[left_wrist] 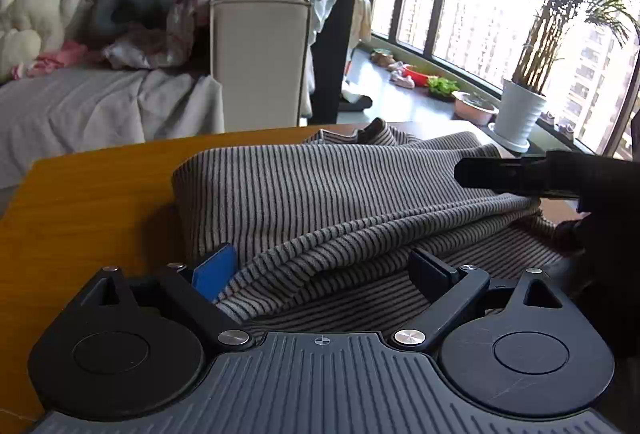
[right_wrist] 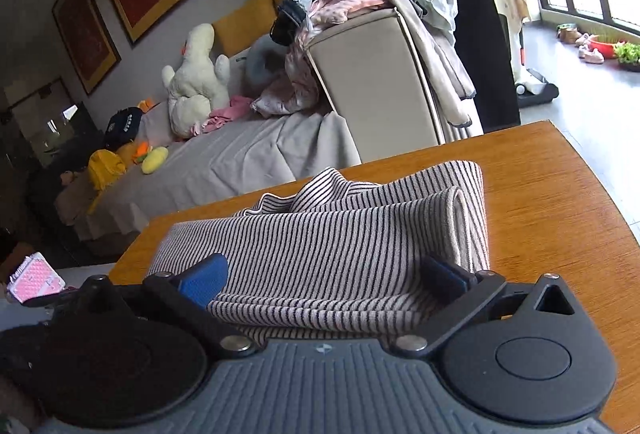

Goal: Fold clothes

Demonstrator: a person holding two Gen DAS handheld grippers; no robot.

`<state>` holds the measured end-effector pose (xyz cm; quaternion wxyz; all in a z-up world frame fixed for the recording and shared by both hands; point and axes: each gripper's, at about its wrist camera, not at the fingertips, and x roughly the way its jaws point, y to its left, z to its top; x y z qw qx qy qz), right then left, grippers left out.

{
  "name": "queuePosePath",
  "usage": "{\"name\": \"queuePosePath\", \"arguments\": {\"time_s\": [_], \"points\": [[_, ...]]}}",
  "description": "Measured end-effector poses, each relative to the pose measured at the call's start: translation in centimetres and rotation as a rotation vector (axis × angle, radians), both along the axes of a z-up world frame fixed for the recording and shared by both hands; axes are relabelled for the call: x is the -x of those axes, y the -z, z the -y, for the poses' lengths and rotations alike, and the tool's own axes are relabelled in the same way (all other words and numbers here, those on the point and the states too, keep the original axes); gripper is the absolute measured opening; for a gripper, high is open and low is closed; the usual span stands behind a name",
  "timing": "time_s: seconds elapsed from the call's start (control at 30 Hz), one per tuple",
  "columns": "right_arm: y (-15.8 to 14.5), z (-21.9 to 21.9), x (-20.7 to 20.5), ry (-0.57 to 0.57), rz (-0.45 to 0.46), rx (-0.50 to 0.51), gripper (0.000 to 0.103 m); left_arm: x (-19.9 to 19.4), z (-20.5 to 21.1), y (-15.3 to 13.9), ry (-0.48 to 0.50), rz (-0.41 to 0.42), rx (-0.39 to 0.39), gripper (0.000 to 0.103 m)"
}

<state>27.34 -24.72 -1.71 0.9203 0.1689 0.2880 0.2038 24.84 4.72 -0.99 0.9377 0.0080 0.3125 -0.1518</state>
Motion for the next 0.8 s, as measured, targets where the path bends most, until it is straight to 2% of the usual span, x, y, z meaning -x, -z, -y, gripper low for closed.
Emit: {"name": "queuePosePath", "arguments": {"time_s": [0.2, 0.43, 0.73, 0.8], "points": [[0.1, 0.3, -0.5, -0.005, 0.009, -0.035, 0.103, 0.0, 0.9, 0.2, -0.056, 0.031, -0.062, 0.096], [0.2, 0.2, -2.3, -0.001, 0.014, -0.069, 0.103, -1.6, 0.3, 0.1, -0.095, 0.026, -0.019, 0.097], [0.2, 0.4, -1.1, 0.046, 0.063, -0.092, 0.103, -2.1, 0.7, 0.2, -0.062, -0.006, -0.044, 0.103], [0.3, 0.9, -1.1, 0.05, 0.064, -0.124, 0.103, -2.2, 0.8, 0.2, -0.062, -0.011, -0.044, 0.103]]}}
